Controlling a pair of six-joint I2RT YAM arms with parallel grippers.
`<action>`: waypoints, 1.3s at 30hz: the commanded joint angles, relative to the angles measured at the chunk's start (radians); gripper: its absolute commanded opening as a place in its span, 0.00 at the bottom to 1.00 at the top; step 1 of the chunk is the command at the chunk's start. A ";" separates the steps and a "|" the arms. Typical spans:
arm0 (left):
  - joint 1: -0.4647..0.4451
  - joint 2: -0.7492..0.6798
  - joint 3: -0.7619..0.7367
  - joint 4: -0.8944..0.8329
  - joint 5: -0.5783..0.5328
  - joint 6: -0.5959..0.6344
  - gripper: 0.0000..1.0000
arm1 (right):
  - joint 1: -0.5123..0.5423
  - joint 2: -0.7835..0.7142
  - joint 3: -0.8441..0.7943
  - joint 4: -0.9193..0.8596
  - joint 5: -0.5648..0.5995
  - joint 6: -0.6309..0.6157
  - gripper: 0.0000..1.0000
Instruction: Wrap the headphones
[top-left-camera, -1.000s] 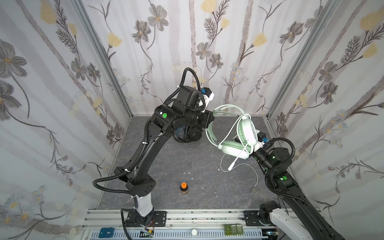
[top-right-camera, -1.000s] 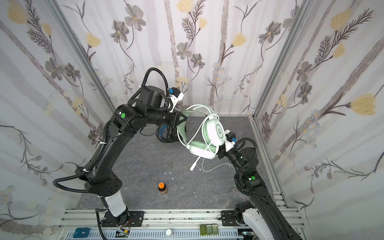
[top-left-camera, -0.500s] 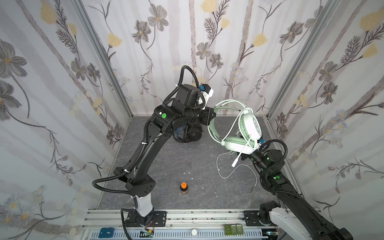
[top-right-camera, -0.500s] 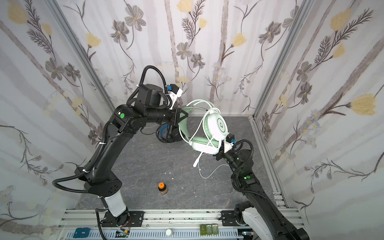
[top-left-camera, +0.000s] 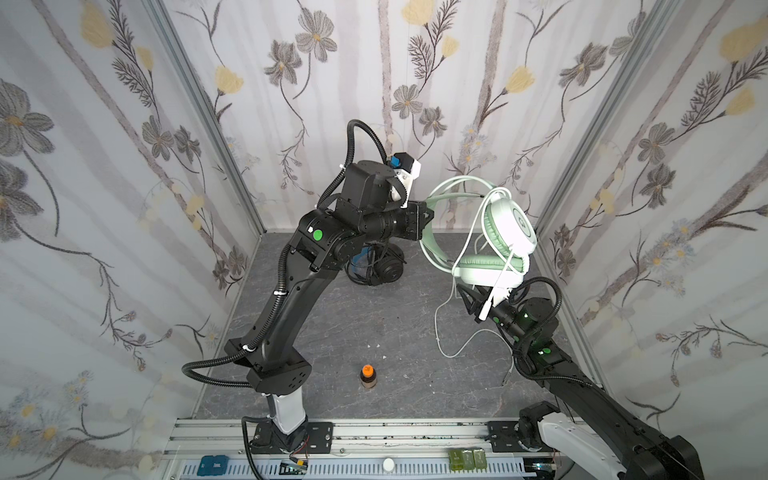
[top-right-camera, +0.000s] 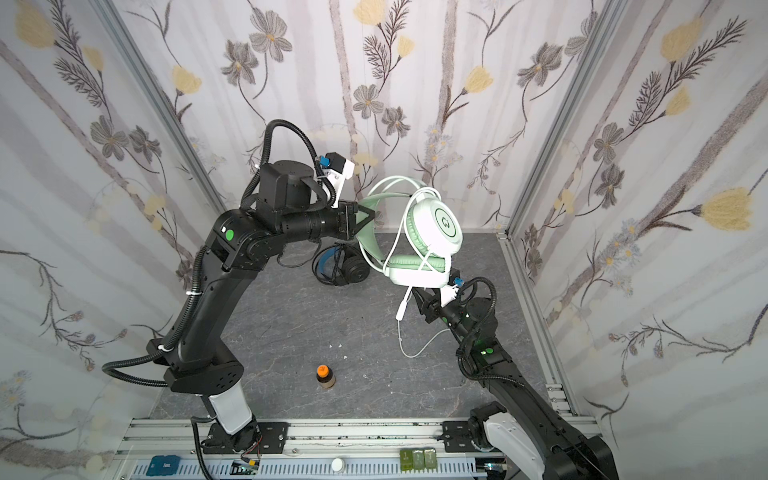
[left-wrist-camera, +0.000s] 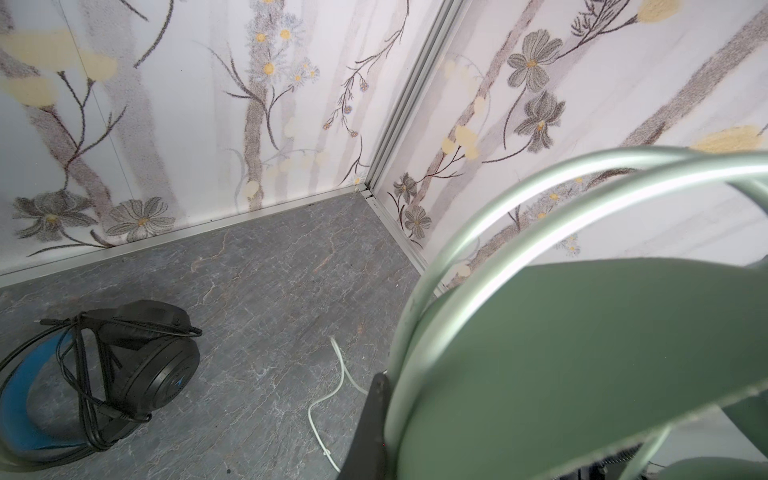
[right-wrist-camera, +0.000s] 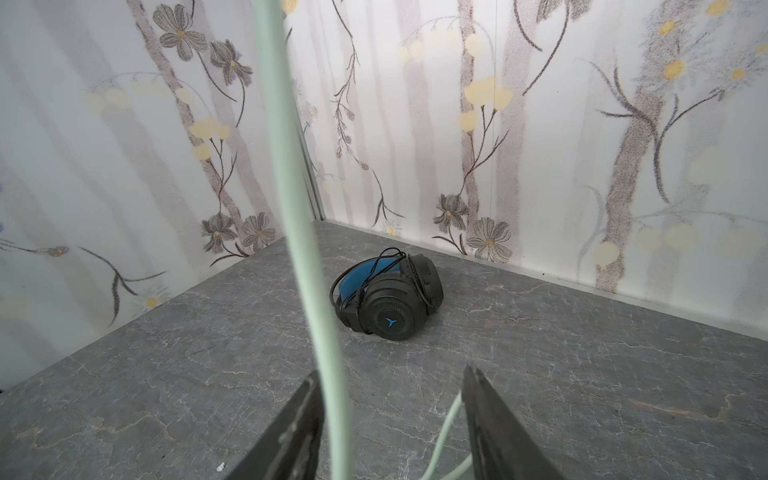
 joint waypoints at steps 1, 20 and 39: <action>-0.002 0.004 0.012 0.016 -0.025 -0.054 0.00 | 0.003 0.011 0.019 0.080 -0.023 0.024 0.53; -0.036 0.048 0.009 0.297 -0.274 -0.247 0.00 | 0.069 0.000 0.099 -0.109 0.049 -0.082 0.00; -0.008 0.267 0.167 0.230 -0.798 -0.422 0.00 | 0.192 -0.035 0.232 -0.439 0.239 -0.216 0.00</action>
